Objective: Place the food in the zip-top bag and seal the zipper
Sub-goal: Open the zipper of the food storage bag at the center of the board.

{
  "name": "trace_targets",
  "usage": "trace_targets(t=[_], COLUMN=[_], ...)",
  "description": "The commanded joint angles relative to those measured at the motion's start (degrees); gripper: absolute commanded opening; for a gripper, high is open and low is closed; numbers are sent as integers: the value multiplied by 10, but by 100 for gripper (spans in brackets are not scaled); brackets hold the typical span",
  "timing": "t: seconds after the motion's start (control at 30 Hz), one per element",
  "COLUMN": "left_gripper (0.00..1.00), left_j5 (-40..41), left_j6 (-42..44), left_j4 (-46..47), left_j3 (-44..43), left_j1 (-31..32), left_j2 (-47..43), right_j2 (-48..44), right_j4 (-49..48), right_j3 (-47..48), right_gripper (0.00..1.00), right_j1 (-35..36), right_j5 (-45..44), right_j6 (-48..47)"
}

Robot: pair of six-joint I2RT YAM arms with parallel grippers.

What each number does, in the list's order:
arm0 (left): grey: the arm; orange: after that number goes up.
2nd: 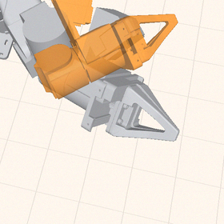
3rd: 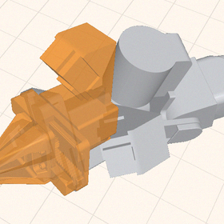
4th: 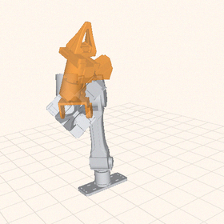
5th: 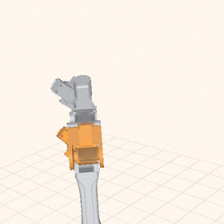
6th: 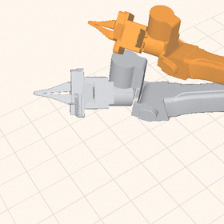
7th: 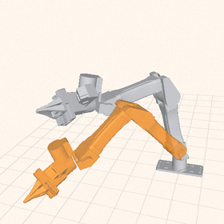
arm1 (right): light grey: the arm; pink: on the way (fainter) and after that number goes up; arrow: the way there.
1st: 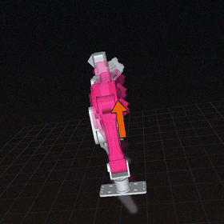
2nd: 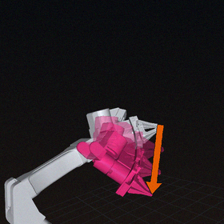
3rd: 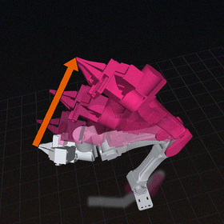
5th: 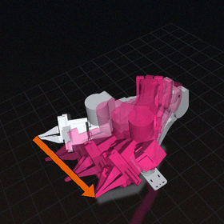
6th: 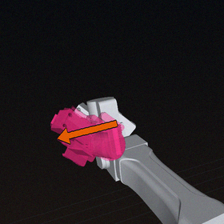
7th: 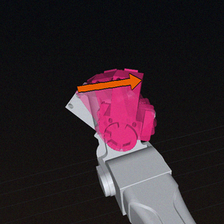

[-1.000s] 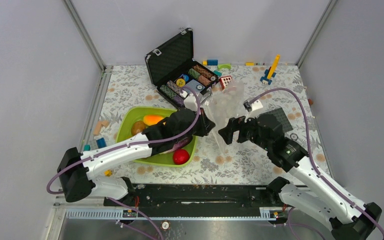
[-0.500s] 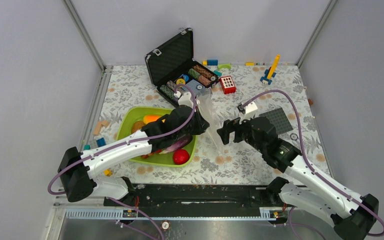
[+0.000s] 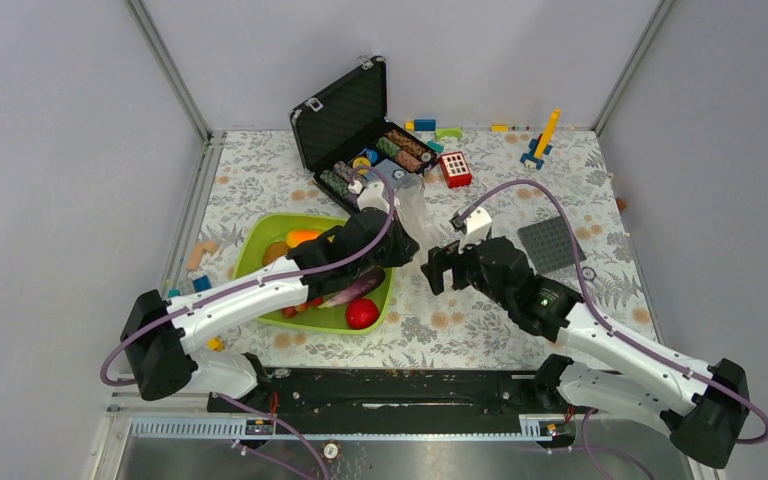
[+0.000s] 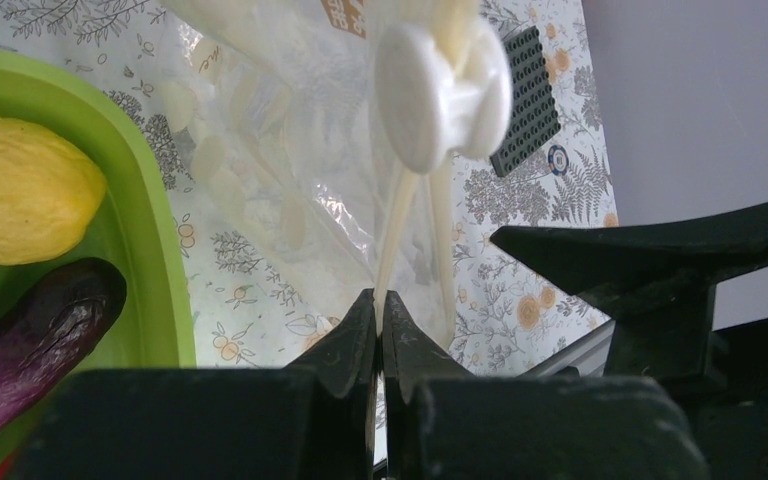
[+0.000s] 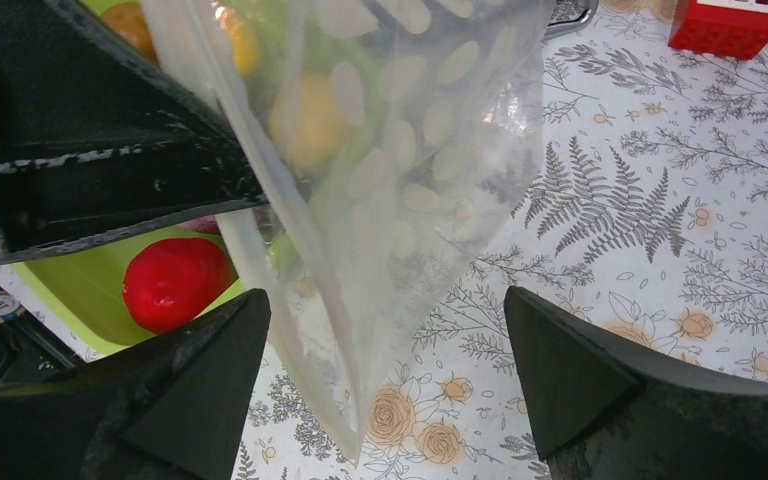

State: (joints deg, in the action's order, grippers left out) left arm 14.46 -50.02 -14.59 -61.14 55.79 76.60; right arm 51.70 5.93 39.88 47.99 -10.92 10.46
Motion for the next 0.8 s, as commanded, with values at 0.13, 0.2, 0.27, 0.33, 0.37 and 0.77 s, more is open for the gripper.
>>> trace_targets(t=[0.13, 0.2, 0.27, 0.33, 0.37, 0.77], left_gripper=[0, 0, 0, 0, 0, 0], left_j5=[5, 6, 7, 3, -2, -22], left_j6=[-2, -1, -2, -2, 0, -19], left_j4=[15, 15, 14, 16, 18, 11], left_j3=[-25, -23, -20, -19, -19, -13], left_j1=[0, 0, -1, 0, -1, 0], left_j2=[-2, -3, -4, -5, -5, -19], right_j2=[28, 25, 16, 11, 12, 94], right_j4=[-38, -40, -46, -53, -53, -218], right_j3=[27, 26, 21, 15, 15, -15], right_gripper=[92, 92, 92, 92, 92, 75], right_j1=[29, 29, 29, 29, 29, 29], right_j5=[-128, -129, -123, -126, -129, -147], right_j6=[-1, 1, 2, 2, 1, -7])
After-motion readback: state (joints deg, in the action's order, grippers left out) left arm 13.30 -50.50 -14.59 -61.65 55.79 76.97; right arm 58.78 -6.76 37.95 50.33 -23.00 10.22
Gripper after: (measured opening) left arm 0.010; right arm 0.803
